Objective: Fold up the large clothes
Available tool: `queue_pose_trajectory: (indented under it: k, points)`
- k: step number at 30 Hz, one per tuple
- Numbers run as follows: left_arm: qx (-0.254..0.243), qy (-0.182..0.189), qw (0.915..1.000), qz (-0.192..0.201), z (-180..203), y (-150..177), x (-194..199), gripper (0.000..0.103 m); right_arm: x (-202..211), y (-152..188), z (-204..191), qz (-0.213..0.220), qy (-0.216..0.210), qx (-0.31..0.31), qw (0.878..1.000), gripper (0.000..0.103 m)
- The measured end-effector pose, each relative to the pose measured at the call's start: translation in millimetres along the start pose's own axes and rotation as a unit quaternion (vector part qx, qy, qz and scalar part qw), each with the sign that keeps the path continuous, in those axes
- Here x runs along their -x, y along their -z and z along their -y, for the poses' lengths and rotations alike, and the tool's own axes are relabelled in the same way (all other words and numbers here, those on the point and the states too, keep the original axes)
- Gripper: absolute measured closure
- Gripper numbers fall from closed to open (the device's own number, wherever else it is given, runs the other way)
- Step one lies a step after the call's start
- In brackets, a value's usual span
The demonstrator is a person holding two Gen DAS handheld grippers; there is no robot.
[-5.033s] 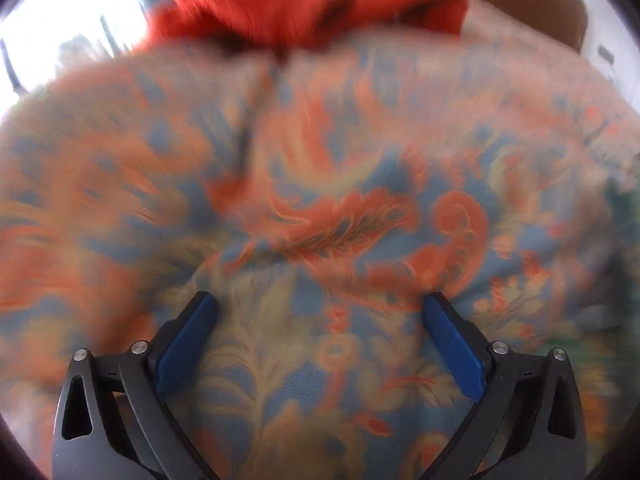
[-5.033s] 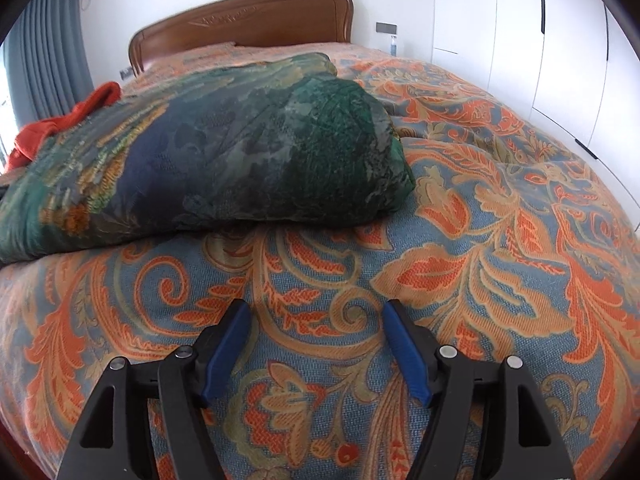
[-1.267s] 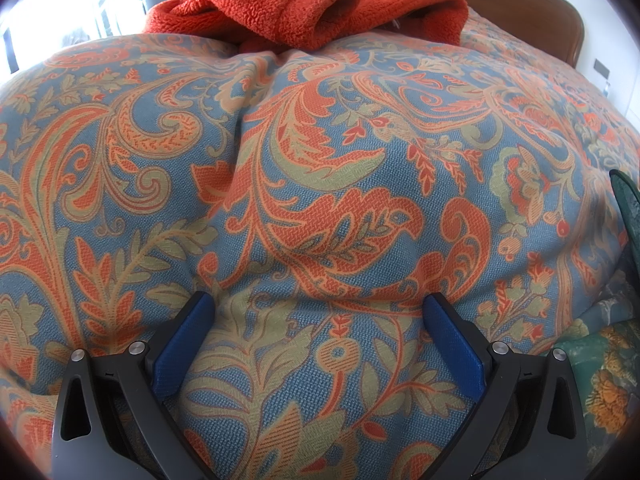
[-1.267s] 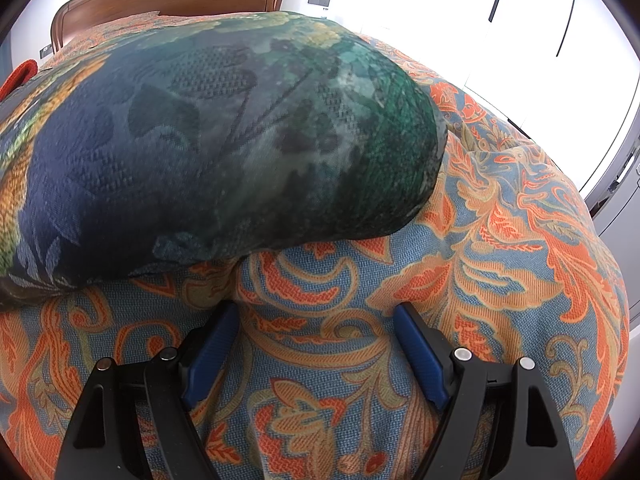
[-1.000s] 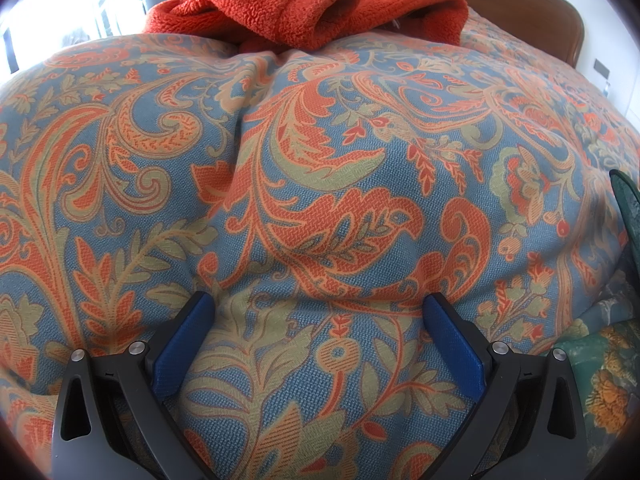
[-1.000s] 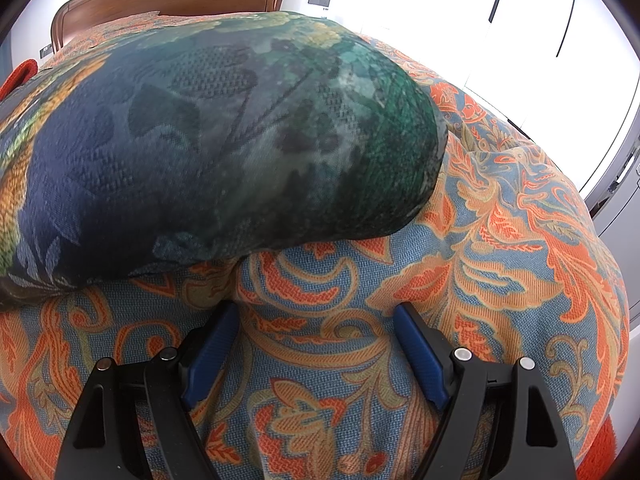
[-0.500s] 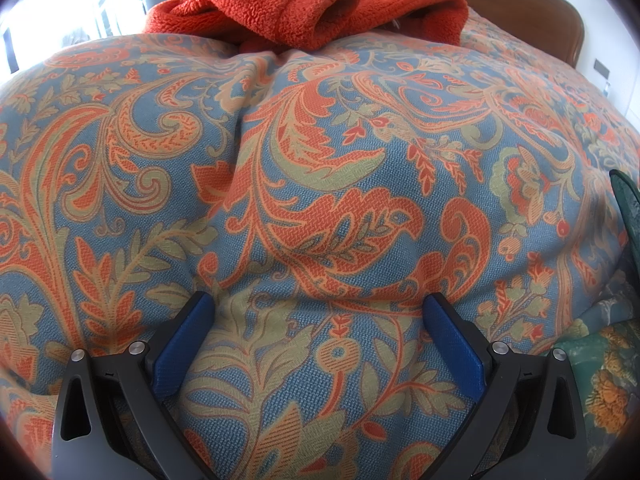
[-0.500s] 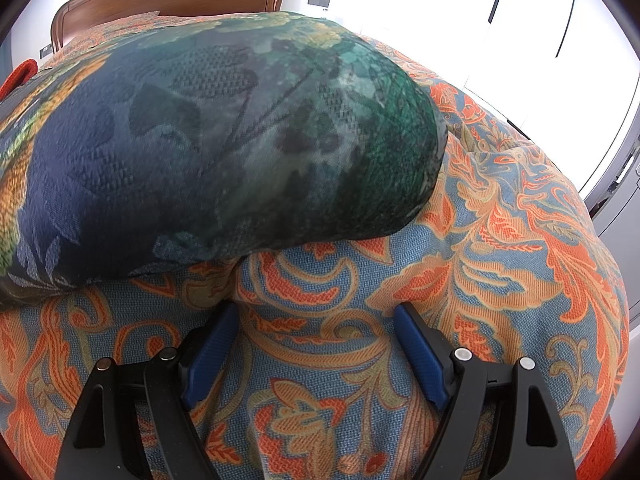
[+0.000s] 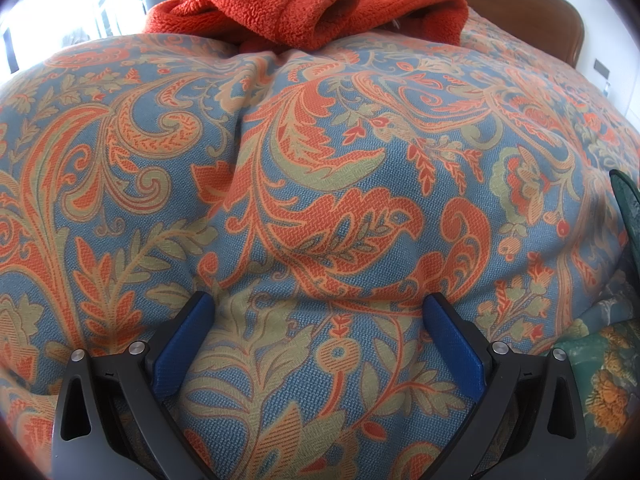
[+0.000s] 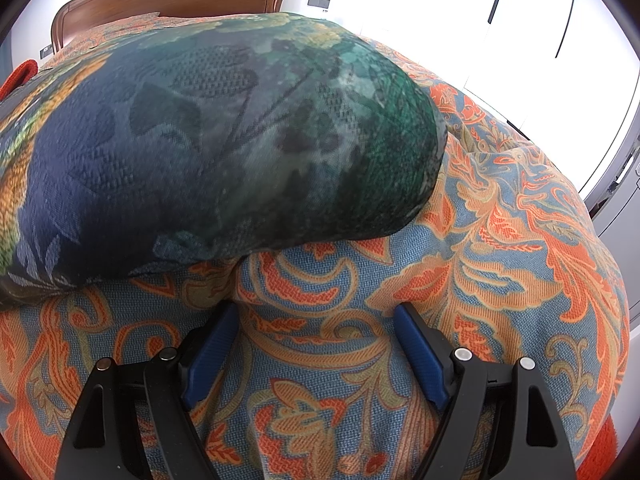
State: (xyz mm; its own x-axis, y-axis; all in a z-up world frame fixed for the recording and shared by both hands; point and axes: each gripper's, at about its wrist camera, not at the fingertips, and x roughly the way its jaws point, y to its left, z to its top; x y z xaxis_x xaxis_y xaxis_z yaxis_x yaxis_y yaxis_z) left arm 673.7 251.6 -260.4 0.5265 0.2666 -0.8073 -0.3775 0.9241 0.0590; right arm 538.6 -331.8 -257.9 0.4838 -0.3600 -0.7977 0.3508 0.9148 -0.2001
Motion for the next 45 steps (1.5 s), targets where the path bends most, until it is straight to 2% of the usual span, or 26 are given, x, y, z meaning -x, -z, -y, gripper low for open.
queue_pose_trajectory:
  k: [31,45]
  points:
    - [0.0,0.001,1.0,0.0,-0.5,0.9,0.8,0.0,-6.6,-1.5,-36.9,0.007,0.014,0.0,1.0,0.021]
    - [0.0,0.001,1.0,0.001,-0.6,1.4,1.0,0.0,-9.2,7.8,-24.4,0.015,0.009,-0.002,1.0,0.02]
